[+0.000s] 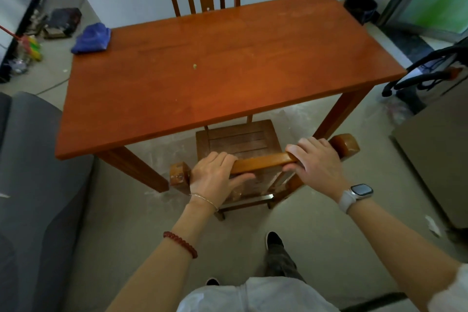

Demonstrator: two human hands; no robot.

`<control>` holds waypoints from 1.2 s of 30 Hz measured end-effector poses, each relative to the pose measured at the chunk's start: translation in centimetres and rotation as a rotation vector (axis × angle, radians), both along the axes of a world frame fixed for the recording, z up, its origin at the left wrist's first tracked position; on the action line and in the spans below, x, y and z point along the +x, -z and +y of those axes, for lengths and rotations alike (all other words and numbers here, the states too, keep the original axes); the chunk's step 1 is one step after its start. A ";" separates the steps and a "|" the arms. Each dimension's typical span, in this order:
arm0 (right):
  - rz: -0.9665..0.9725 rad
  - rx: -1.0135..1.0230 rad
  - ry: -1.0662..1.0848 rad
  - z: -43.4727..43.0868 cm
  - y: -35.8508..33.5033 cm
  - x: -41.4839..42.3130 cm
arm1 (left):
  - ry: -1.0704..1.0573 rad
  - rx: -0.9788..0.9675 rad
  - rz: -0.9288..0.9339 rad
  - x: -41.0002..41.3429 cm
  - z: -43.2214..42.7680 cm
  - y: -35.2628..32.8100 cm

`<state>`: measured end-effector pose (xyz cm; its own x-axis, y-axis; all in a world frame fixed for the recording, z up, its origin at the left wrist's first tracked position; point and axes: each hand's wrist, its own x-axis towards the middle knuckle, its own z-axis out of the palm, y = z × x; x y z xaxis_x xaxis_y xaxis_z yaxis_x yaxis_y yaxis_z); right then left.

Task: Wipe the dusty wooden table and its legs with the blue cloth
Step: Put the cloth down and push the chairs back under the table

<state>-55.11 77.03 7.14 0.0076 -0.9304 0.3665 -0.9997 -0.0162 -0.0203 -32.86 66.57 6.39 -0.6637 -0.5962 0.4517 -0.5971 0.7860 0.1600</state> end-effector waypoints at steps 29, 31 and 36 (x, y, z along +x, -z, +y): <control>-0.054 -0.004 -0.121 -11.6 0.1 -8.2 | -0.118 -0.015 -0.067 -7.4 -9.6 -0.7; -0.055 0.004 -0.121 -12.0 0.1 -8.4 | -0.113 -0.020 -0.077 -7.5 -9.9 -0.8; -0.029 0.020 -0.129 -12.7 0.0 -8.5 | -0.103 -0.022 -0.085 -7.6 -10.6 -0.8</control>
<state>-63.61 64.28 7.17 0.1175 -0.9293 0.3502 -0.9882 -0.1442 -0.0511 -40.49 55.99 7.14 -0.6356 -0.6539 0.4104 -0.6858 0.7223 0.0889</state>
